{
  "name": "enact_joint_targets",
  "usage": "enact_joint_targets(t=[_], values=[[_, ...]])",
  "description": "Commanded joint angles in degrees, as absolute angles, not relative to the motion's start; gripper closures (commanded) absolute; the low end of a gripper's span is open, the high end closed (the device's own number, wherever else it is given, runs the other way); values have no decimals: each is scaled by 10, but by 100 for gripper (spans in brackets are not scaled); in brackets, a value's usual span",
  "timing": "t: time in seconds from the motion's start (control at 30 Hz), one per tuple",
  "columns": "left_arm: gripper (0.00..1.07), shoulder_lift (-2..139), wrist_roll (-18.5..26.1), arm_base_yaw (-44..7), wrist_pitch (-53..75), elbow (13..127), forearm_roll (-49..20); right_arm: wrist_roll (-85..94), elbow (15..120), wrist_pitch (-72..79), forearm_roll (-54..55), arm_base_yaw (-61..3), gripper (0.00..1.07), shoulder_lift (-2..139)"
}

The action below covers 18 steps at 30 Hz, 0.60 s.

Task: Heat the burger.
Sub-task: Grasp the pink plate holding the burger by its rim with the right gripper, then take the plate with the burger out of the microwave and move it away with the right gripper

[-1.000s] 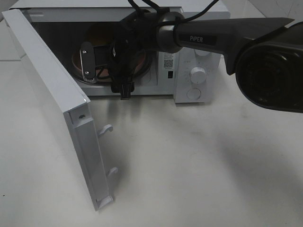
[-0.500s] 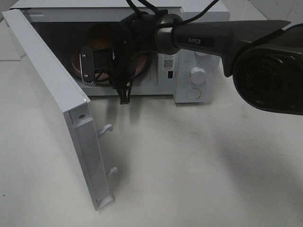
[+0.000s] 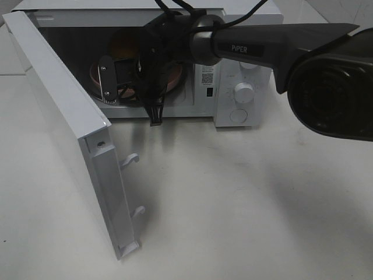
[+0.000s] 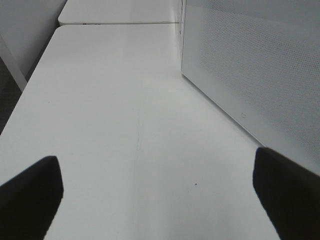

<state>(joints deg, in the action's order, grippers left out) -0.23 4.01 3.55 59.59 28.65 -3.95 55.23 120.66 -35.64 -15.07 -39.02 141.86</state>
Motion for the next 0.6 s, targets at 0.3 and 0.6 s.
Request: enact_joint_targets(t=[0.3, 0.6], values=[[9, -14, 40, 36, 595, 285, -38, 599, 1115, -329, -150, -395, 107, 1344], [9, -14, 40, 36, 595, 285, -38, 630, 989, -219, -150, -394, 107, 1266]])
